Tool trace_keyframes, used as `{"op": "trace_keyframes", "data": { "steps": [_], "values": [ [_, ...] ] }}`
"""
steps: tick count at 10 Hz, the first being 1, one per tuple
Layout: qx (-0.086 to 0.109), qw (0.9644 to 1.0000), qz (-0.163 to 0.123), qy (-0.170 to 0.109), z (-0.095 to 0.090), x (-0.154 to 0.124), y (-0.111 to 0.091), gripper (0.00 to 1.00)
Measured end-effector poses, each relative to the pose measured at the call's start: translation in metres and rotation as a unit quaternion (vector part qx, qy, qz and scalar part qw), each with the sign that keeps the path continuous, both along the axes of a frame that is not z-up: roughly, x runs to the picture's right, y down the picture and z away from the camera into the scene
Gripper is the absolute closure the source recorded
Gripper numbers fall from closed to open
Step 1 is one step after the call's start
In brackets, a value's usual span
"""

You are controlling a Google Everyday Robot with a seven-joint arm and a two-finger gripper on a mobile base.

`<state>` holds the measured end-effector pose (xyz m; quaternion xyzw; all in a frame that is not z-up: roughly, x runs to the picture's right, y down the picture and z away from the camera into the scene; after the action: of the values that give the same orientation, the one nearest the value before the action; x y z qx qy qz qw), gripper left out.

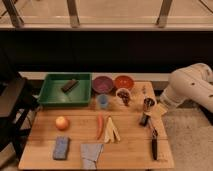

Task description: Place brush in red bowl

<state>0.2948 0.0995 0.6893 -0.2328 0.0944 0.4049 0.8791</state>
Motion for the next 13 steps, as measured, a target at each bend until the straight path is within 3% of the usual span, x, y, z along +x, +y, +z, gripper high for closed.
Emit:
{"op": "trace_keyframes", "data": {
  "steps": [3,6,8,10,13],
  "values": [
    [-0.022,0.9991,0.033,-0.017,0.012,0.006,0.016,0.2],
    [-0.029,0.9973,0.05,-0.045,0.017,0.007,0.035,0.2],
    [-0.038,0.9963,0.043,-0.065,0.02,-0.002,0.046,0.2],
    [-0.059,0.9952,0.026,-0.073,0.023,-0.009,0.056,0.2],
    [-0.063,0.9951,0.023,-0.072,0.023,-0.008,0.058,0.2]
  ]
}}
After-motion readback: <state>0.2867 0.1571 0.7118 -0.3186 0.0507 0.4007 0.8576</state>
